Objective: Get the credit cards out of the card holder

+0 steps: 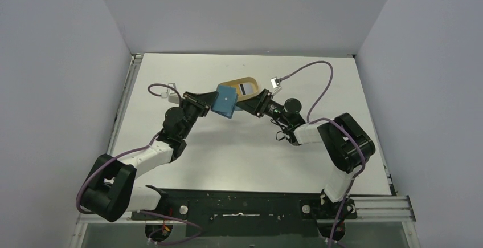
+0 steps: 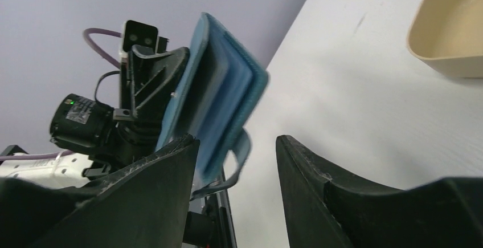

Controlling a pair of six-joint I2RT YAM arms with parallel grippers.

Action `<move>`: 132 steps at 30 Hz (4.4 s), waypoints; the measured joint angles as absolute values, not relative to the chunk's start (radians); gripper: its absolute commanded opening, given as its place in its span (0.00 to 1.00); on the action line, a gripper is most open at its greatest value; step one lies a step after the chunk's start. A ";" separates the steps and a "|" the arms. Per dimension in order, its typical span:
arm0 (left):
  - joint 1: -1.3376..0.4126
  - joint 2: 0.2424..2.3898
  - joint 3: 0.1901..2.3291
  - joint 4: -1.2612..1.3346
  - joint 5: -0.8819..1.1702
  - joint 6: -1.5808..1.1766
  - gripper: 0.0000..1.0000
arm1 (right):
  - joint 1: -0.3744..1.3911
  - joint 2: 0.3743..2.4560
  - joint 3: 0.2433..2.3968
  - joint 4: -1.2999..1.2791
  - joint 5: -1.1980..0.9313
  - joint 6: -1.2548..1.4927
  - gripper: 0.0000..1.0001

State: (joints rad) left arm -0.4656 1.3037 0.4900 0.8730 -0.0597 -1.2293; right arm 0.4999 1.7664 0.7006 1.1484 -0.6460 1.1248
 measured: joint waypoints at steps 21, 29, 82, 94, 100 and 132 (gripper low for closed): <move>-0.450 1.293 0.475 0.878 -0.056 -1.255 0.00 | 0.545 1.878 0.738 1.357 -0.662 1.251 0.41; -0.448 1.293 0.460 0.881 -0.055 -1.264 0.00 | 0.551 1.912 0.744 1.362 -0.662 1.259 0.43; -0.387 1.415 0.447 1.056 0.050 -1.339 0.93 | 0.582 2.008 0.810 1.391 -0.665 1.288 0.00; -0.375 1.446 0.455 0.893 0.234 -1.273 0.97 | 0.556 1.769 0.641 1.025 -0.715 1.131 0.00; -0.425 1.417 0.455 0.656 0.220 -1.165 0.97 | 0.547 1.504 0.736 0.396 -0.663 0.846 0.00; -0.668 1.556 0.595 0.333 0.094 -1.005 0.97 | 0.539 1.486 1.002 -0.633 -0.316 0.441 0.00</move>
State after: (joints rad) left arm -0.6678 1.5562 0.5945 0.3332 0.0940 -1.0046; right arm 0.5392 1.4860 1.0019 -0.6331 -0.3157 0.4412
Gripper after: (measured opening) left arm 0.971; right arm 0.057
